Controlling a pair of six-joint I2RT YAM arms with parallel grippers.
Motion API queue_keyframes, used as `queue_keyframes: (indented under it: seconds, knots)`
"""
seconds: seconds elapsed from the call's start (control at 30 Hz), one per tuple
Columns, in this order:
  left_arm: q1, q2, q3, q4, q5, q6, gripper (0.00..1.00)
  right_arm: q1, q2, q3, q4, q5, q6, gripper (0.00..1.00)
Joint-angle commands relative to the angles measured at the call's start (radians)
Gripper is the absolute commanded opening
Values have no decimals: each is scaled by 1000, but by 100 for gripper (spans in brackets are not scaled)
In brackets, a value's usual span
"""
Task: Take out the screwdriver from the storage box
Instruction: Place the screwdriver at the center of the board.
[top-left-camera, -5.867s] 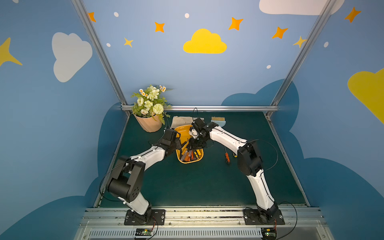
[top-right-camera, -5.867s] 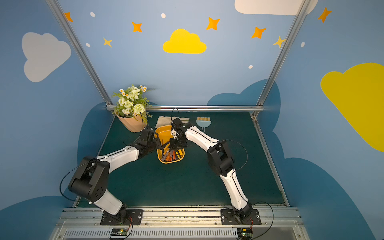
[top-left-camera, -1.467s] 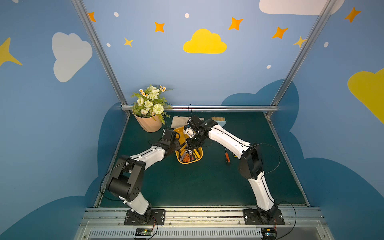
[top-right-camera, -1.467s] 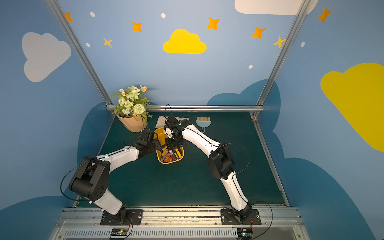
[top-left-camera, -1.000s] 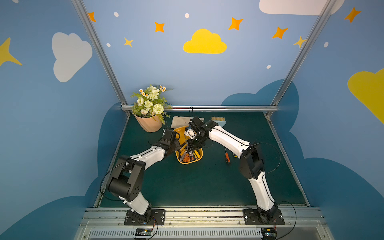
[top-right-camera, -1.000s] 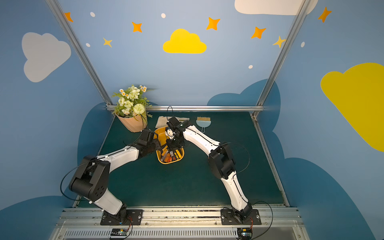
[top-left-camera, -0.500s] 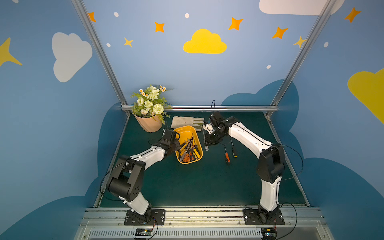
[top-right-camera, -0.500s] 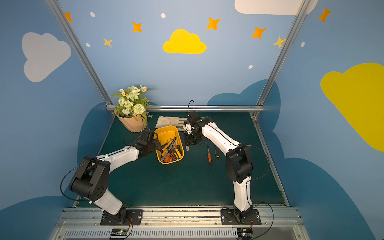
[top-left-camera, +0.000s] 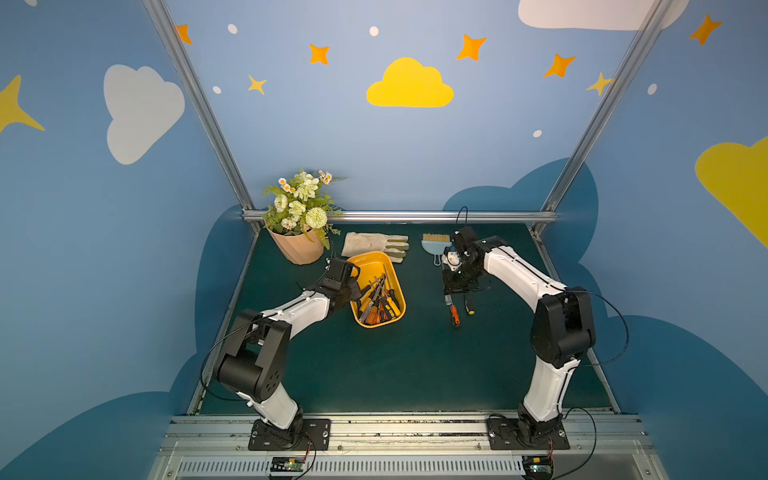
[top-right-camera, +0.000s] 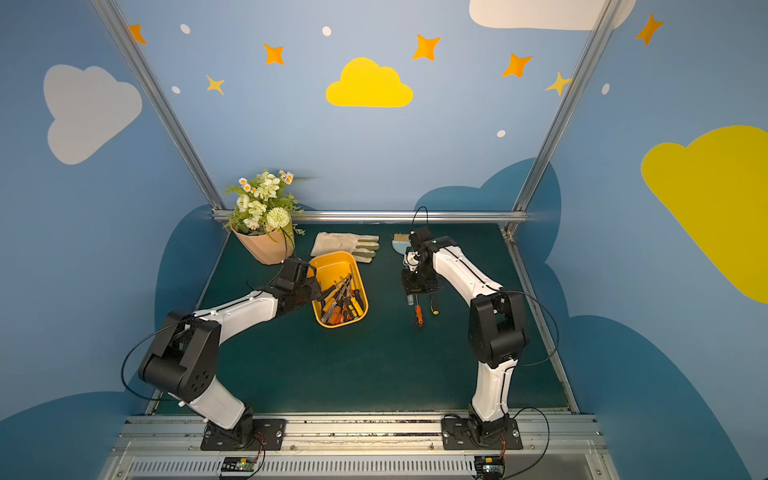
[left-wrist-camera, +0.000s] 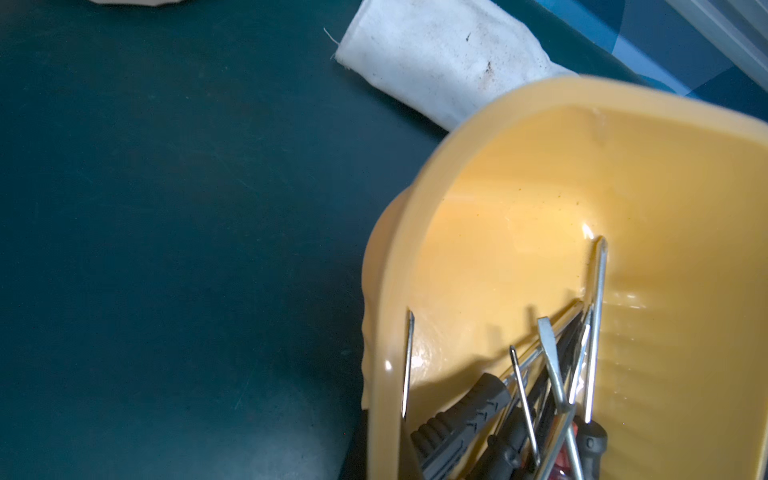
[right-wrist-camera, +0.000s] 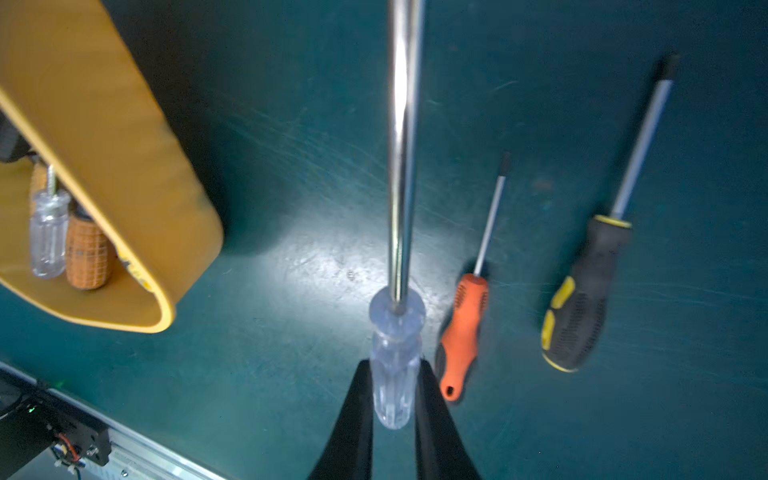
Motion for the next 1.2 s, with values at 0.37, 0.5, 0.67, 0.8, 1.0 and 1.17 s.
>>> queue_keyframes:
  seconds: [0.37, 0.5, 0.67, 0.8, 1.0, 1.17]
  knots:
    - [1, -10, 29, 9, 14, 1, 2, -26, 189, 152, -181, 186, -10, 0]
    - [1, -8, 24, 8, 14, 4, 2, -25, 238, 187, -207, 217, -7, 0]
    - [1, -8, 17, 8, 14, 3, 2, -25, 282, 212, -224, 214, -16, 0]
    - [1, -7, 19, 5, 17, 8, 2, -25, 307, 222, -230, 228, -12, 0]
    - [1, -6, 23, -8, 8, 6, 2, -25, 342, 254, -228, 221, -2, 0]
    - [1, -10, 28, -8, 8, 5, 3, -25, 368, 267, -231, 227, 10, 0]
